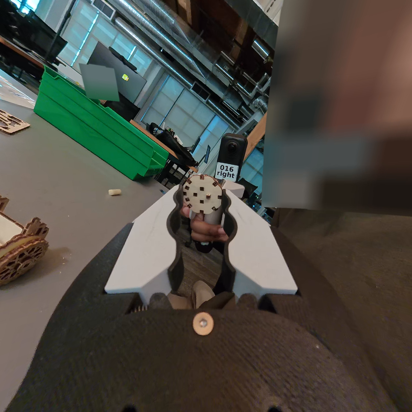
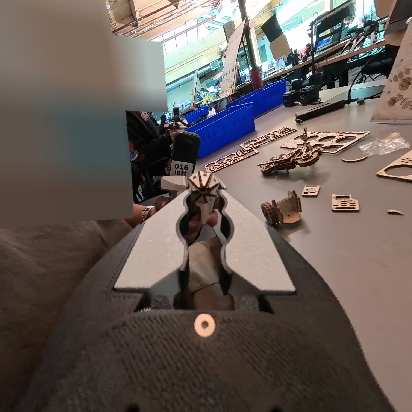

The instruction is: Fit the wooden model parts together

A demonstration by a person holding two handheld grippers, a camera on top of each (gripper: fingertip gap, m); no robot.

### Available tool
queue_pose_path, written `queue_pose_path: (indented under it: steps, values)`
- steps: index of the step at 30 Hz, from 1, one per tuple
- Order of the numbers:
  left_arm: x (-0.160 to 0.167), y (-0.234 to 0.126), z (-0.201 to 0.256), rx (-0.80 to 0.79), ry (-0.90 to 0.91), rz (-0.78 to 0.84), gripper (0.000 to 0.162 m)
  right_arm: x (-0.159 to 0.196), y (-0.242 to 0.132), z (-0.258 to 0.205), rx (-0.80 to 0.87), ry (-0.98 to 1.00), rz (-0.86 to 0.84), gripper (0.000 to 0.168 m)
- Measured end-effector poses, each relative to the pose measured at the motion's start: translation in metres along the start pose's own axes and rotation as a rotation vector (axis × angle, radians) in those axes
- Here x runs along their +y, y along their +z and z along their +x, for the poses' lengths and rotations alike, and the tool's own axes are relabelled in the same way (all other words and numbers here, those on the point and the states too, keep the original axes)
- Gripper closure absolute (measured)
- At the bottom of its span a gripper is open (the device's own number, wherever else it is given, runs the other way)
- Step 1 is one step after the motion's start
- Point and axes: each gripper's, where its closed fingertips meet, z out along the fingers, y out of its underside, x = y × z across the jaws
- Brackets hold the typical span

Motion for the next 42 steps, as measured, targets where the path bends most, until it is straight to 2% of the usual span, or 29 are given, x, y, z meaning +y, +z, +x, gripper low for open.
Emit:
queue_pose_path:
  steps: [4, 10, 14, 18, 20, 22, 28, 30, 34, 37, 40, 42]
  values:
    - [-0.002, -0.001, -0.001, -0.007, -0.001, 0.006, 0.130, -0.001, -0.001, -0.001, 0.006, -0.081, 0.005, 0.141]
    - [-0.001, -0.001, -0.005, -0.039, 0.016, -0.023, 0.131, 0.002, -0.005, -0.003, 0.061, -0.463, -0.040, 0.131]
    - [0.003, 0.000, -0.006, -0.060, 0.045, -0.064, 0.131, 0.001, -0.007, -0.007, 0.059, -0.566, -0.027, 0.124]
    - [0.009, 0.001, -0.004, -0.056, 0.016, -0.108, 0.131, 0.009, -0.008, -0.006, 0.067, -0.709, -0.067, 0.123]
    - [0.009, 0.001, -0.002, -0.048, 0.018, -0.108, 0.131, 0.016, -0.008, -0.006, 0.056, -0.745, -0.093, 0.131]
    - [0.008, 0.001, 0.000, -0.049, 0.066, -0.108, 0.131, 0.015, -0.007, -0.008, 0.019, -0.630, -0.068, 0.137]
    - [0.009, -0.001, 0.003, -0.096, 0.323, -0.161, 0.130, -0.013, -0.013, 0.005, -0.143, 0.149, 0.098, 0.125]
    - [0.009, -0.002, 0.005, -0.110, 0.429, -0.174, 0.130, -0.009, -0.011, 0.008, -0.205, 0.359, 0.107, 0.125]
    - [0.007, -0.003, 0.008, -0.110, 0.512, -0.168, 0.130, 0.011, 0.002, -0.005, -0.292, 0.553, 0.027, 0.119]
    - [0.009, -0.003, 0.009, -0.112, 0.536, -0.177, 0.130, 0.012, 0.006, -0.013, -0.362, 0.703, 0.039, 0.119]
    - [0.014, -0.001, 0.009, -0.110, 0.566, -0.204, 0.130, 0.010, 0.006, -0.011, -0.411, 0.821, 0.092, 0.135]
    - [0.016, -0.001, 0.009, -0.108, 0.579, -0.210, 0.130, 0.012, 0.006, -0.009, -0.413, 0.846, 0.092, 0.140]
